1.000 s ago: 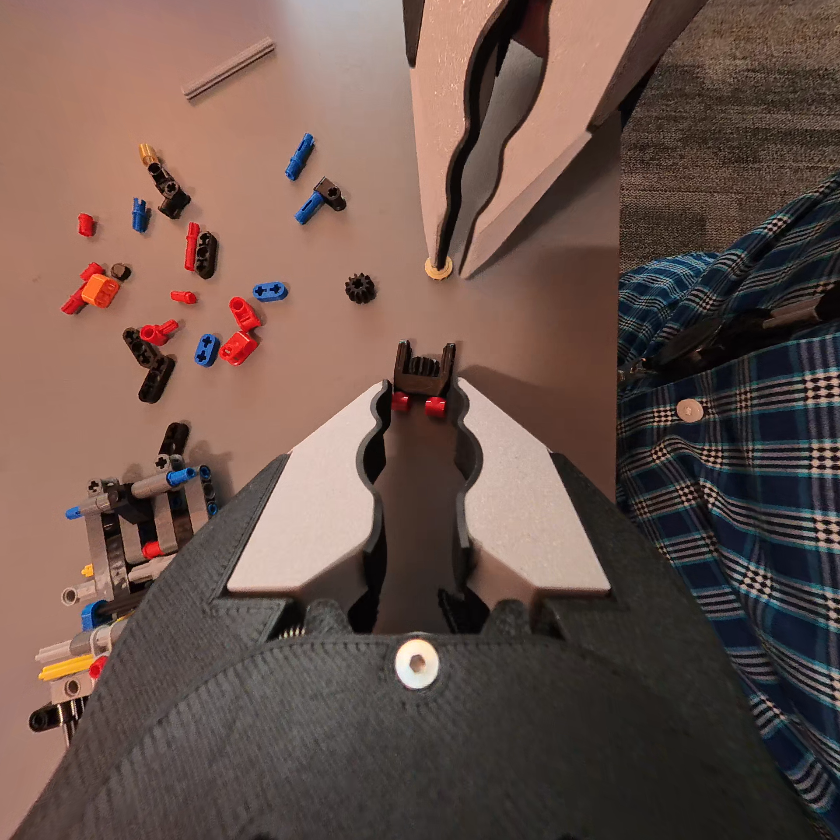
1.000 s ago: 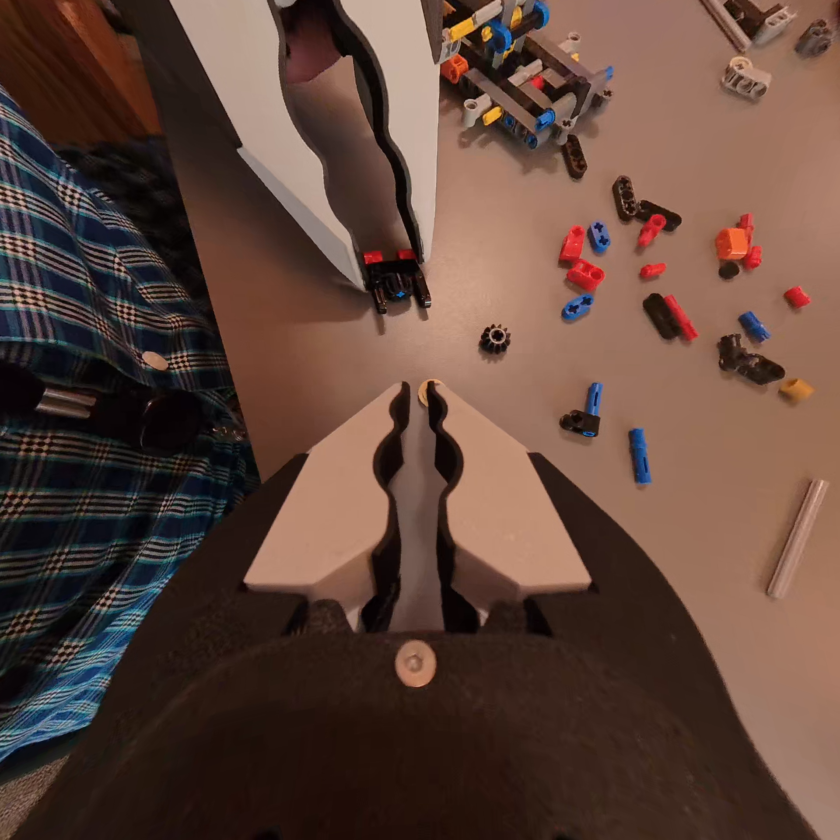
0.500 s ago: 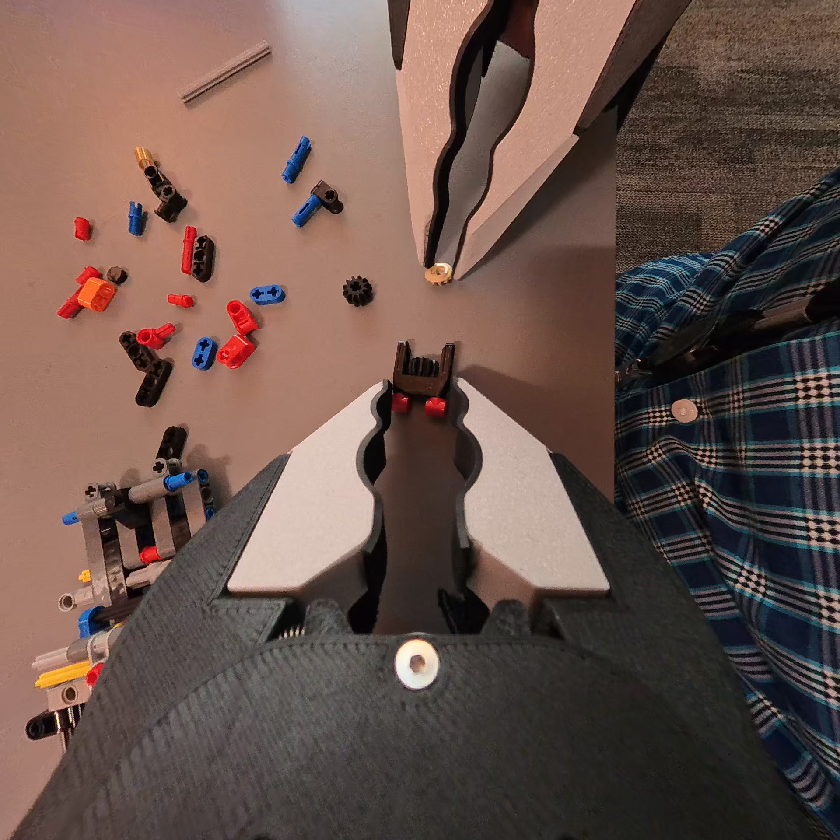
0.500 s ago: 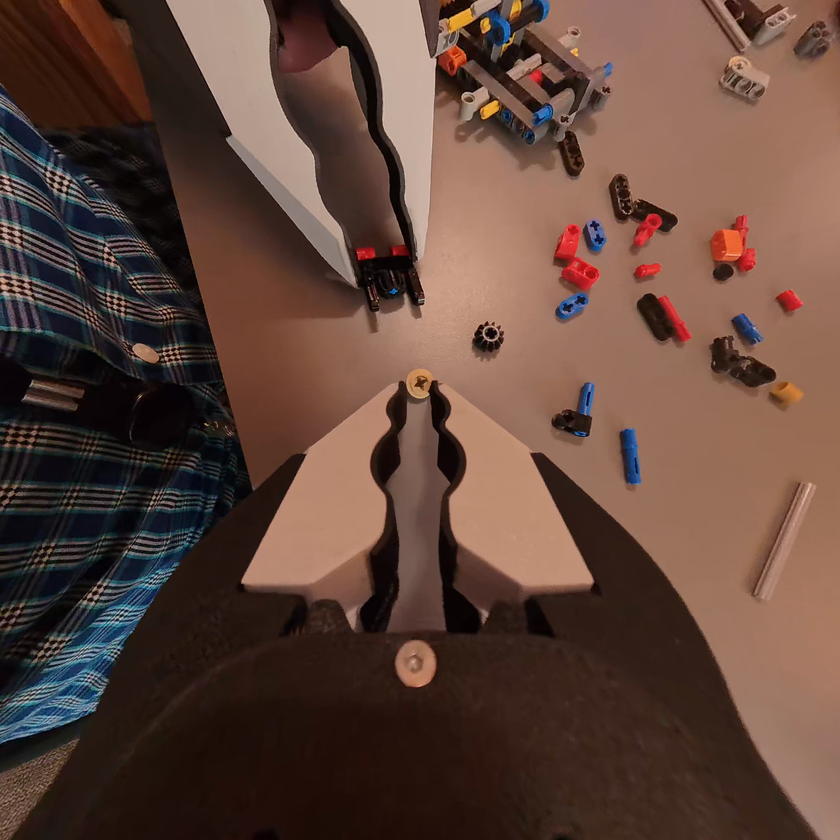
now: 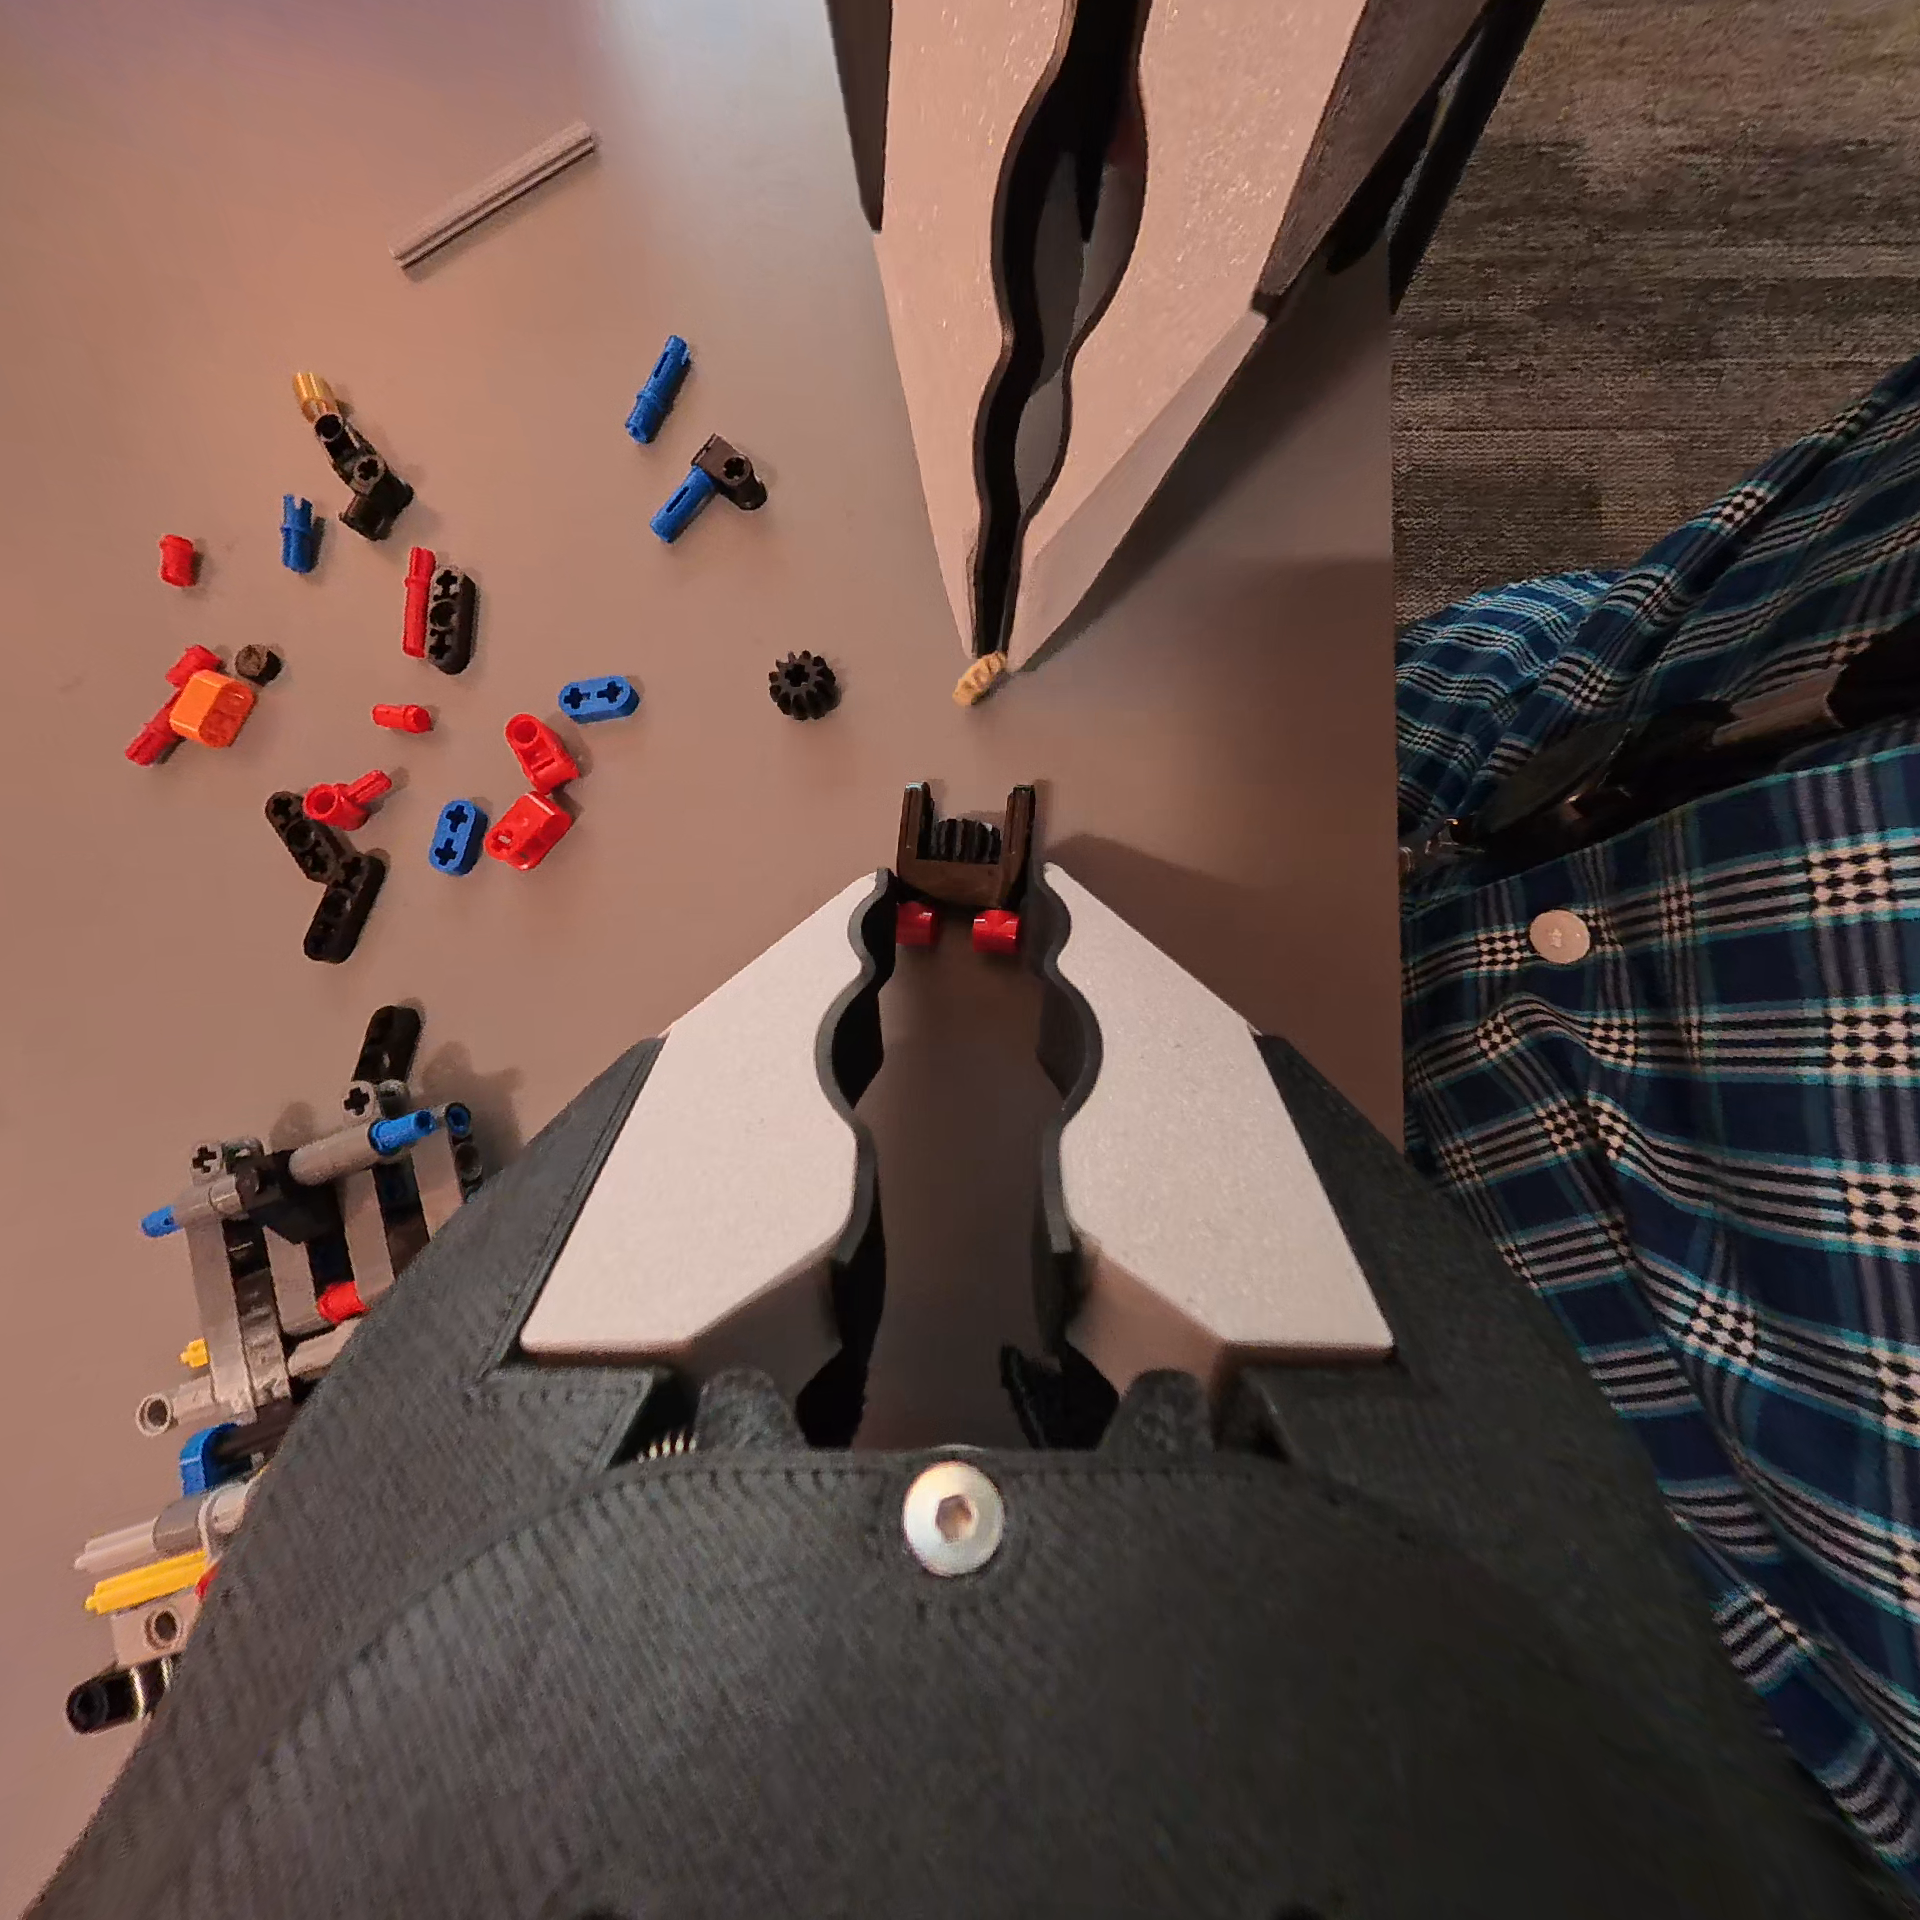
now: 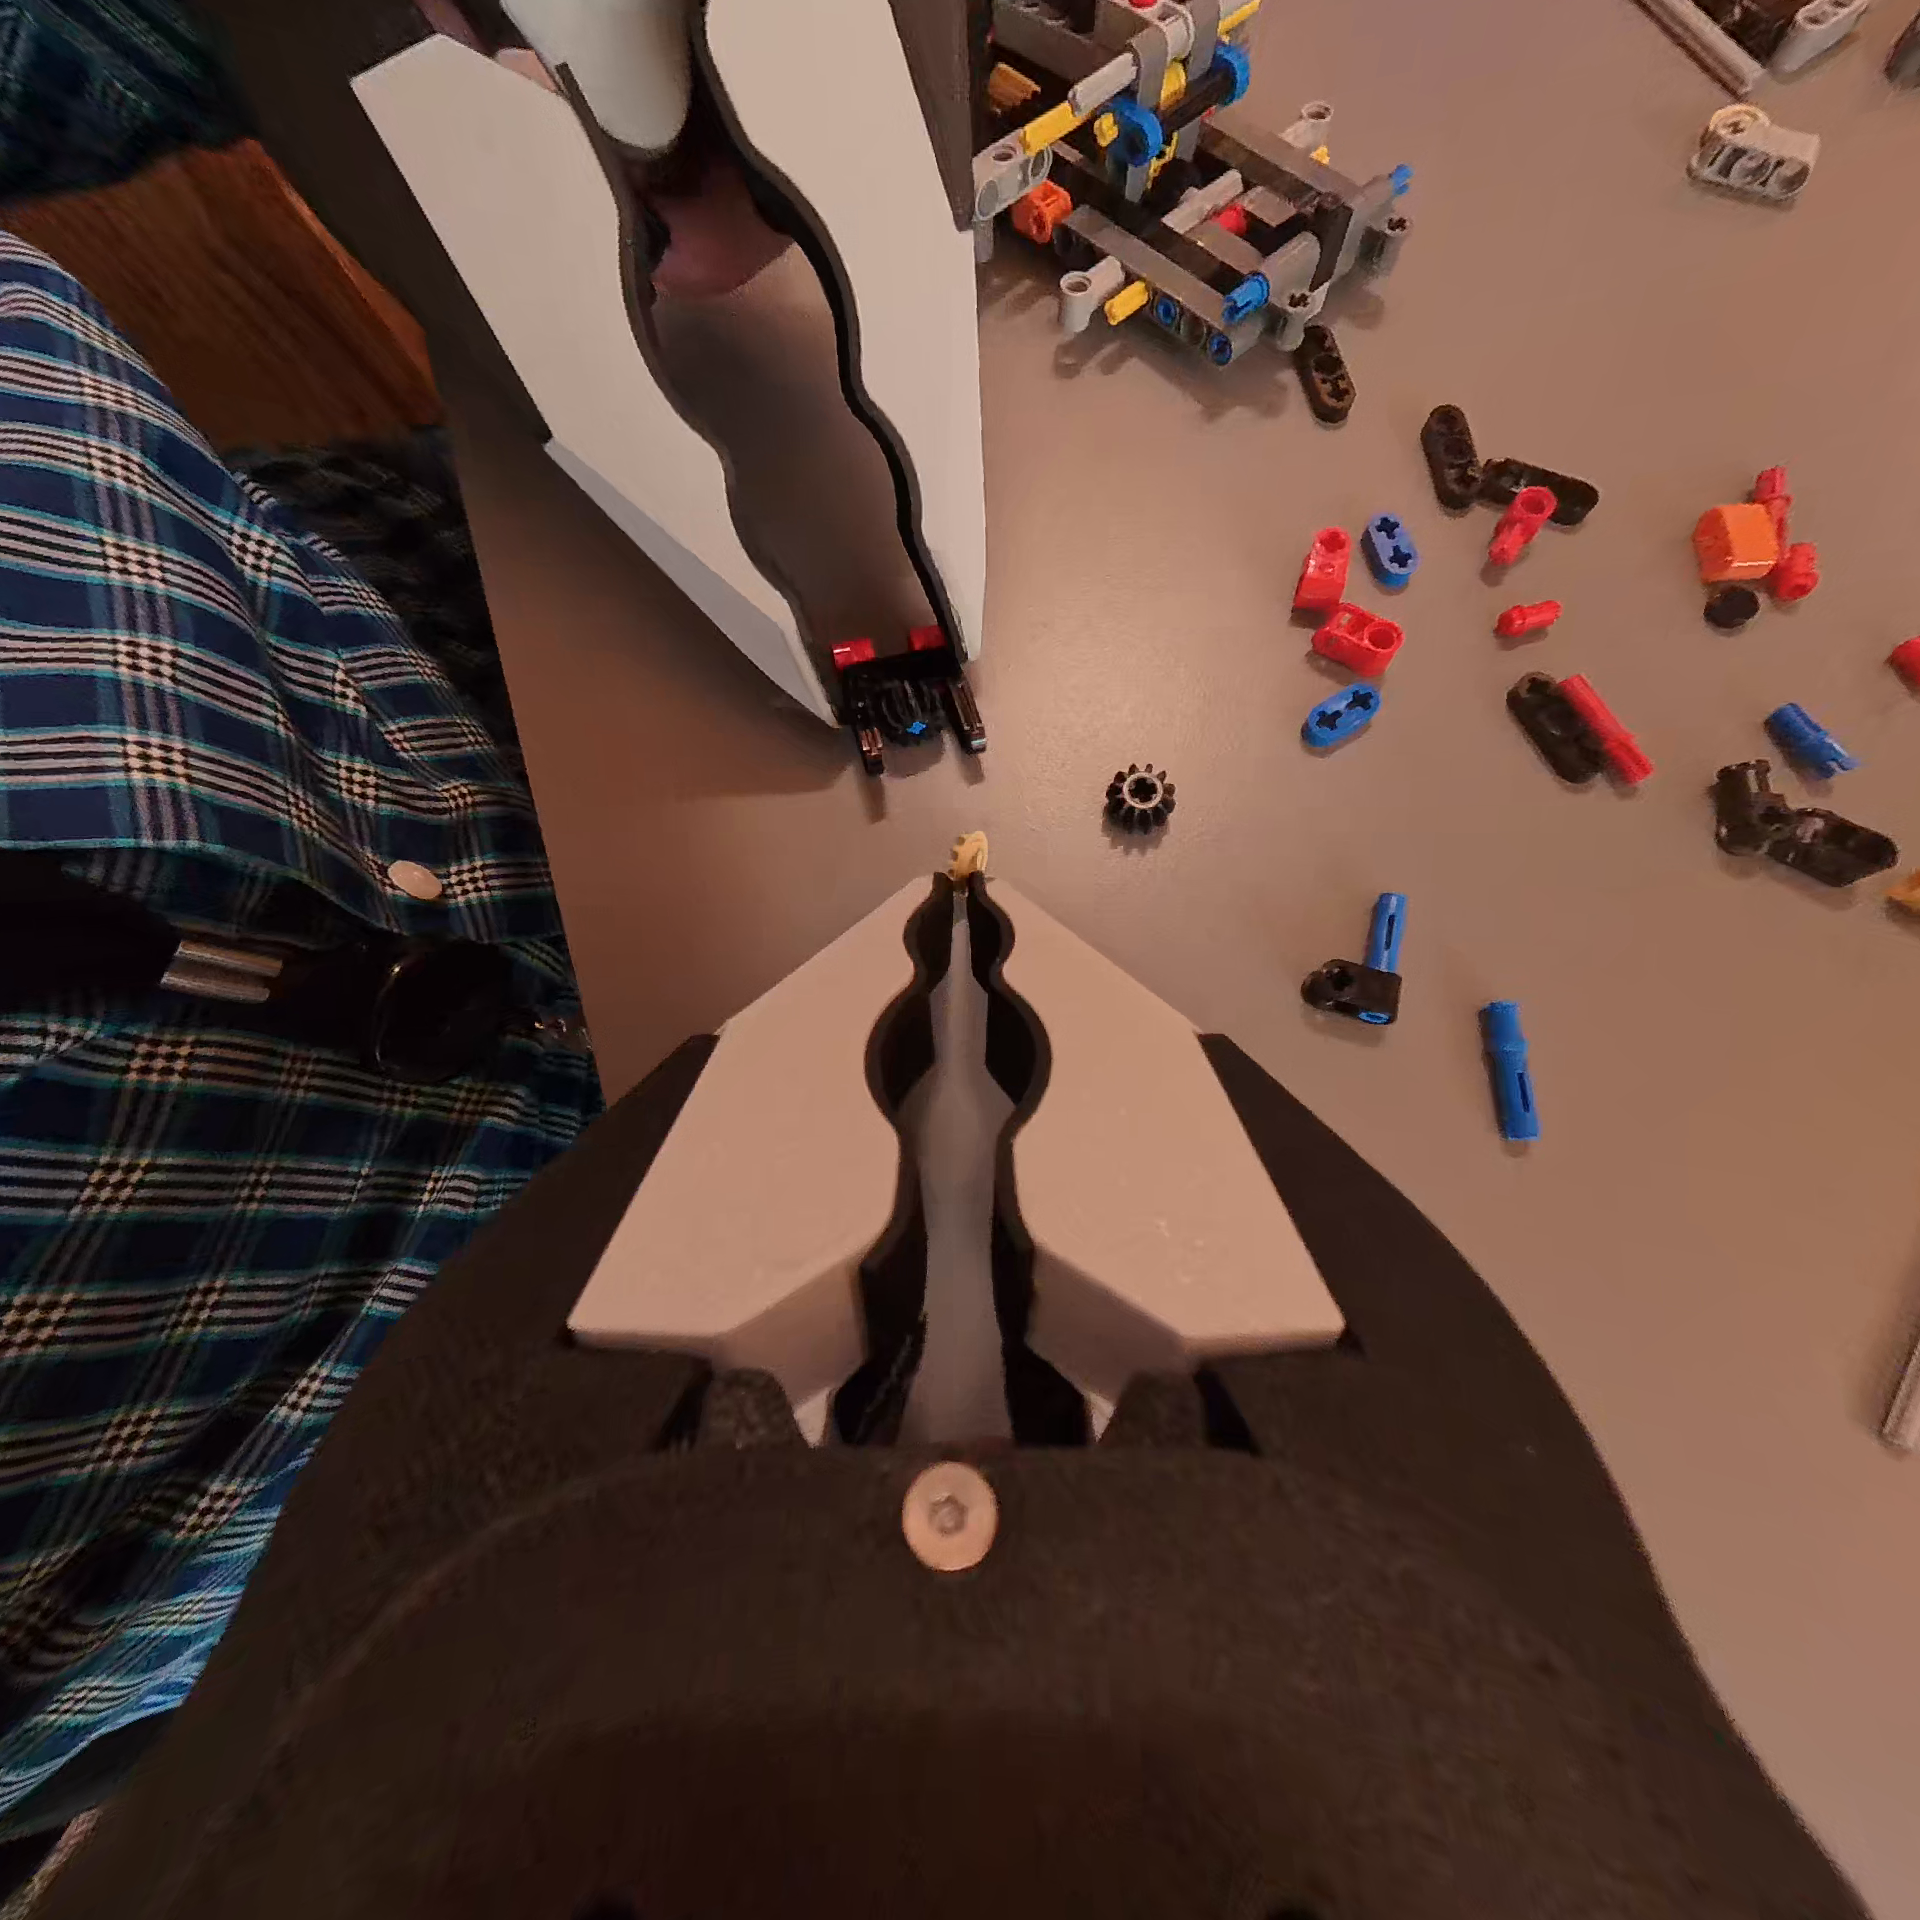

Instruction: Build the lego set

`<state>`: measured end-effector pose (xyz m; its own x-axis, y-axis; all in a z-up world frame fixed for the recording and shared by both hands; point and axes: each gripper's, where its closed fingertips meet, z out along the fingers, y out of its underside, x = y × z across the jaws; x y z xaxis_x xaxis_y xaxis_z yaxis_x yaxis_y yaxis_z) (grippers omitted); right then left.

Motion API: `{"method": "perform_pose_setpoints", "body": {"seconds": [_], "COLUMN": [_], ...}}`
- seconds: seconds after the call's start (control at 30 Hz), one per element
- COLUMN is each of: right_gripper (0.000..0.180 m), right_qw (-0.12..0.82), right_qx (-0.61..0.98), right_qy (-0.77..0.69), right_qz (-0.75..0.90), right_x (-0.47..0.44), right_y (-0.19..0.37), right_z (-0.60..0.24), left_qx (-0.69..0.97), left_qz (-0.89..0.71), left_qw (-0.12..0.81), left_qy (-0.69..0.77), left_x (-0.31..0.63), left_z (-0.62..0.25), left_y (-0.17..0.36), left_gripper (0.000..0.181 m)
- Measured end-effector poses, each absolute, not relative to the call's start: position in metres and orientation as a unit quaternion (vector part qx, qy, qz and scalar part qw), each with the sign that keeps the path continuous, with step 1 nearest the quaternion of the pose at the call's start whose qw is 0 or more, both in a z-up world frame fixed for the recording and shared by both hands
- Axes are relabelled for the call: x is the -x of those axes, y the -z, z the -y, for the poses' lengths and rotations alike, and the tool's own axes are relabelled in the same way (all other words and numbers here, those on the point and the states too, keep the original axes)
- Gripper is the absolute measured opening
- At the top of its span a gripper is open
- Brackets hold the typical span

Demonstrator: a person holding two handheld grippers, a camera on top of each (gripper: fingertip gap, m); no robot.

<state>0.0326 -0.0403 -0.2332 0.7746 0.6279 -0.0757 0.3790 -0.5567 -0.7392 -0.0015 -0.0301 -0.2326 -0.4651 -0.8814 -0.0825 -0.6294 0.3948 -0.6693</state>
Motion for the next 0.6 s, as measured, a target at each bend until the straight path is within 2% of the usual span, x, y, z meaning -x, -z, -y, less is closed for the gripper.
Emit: {"method": "perform_pose_setpoints", "body": {"seconds": [0.37, 0.6], "right_gripper": [0.0, 0.0], "right_qw": [0.371, 0.331], "right_qx": [0.855, 0.854], "right_qy": [-0.228, -0.267], "right_qz": [0.282, 0.301], "right_x": [-0.026, -0.018], "right_y": [0.221, 0.227], "right_z": [0.039, 0.039], "left_qx": [0.443, 0.416], "left_qz": [-0.821, -0.84], "left_qw": [0.233, 0.227], "left_qy": [0.275, 0.264], "left_x": [0.001, 0.003], "left_z": [0.031, 0.034], "left_y": [0.232, 0.233], "left_gripper": [0.023, 0.023]}}
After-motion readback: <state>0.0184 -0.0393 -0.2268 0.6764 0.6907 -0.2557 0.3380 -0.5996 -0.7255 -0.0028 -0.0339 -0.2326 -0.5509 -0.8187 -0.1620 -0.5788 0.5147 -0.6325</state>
